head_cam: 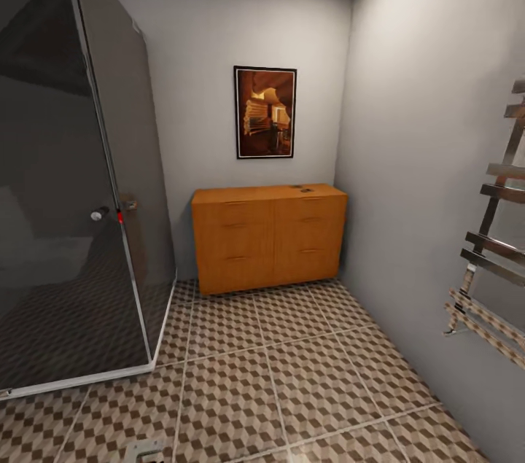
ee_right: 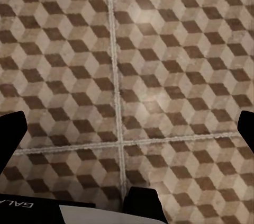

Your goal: Take the four mousetraps from the cabinet in the bathroom and place them on the bathroom floor. Make sure all four end up on the same floor surface, and ensure that at least two of them are either under or directly next to the same bathroom sink.

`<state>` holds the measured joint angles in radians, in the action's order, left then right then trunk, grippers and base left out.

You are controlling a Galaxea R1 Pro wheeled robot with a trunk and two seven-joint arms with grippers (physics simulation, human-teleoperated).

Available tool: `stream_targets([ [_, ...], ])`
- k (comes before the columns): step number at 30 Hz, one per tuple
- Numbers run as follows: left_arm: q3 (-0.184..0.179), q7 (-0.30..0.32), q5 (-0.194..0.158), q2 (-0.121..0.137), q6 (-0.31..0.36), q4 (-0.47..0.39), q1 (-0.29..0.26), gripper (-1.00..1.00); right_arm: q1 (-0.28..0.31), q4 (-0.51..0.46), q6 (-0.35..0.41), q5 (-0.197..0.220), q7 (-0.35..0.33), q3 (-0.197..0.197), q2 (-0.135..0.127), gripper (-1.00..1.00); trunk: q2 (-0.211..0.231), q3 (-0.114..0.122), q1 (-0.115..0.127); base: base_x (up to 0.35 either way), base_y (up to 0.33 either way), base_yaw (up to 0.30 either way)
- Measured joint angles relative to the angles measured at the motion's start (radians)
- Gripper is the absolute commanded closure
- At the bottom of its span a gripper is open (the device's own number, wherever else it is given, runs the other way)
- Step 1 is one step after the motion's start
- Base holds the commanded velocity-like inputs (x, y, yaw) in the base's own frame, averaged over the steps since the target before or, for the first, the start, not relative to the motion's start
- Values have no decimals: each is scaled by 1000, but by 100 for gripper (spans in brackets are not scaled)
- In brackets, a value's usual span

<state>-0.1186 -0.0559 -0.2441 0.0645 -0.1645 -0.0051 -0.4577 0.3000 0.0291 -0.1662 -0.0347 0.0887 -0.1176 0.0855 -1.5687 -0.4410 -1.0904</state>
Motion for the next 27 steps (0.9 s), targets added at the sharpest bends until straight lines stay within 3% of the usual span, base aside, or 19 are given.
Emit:
stream_targets([
  [7,0,11,0,5,0,0,0,-100,0,0,0,0,1,0,0,-100,0,0,0,160,0,-5],
  [27,0,11,0,6,0,-1,0,-100,0,0,0,0,2,0,2,-100,0,0,1,310,0,0],
])
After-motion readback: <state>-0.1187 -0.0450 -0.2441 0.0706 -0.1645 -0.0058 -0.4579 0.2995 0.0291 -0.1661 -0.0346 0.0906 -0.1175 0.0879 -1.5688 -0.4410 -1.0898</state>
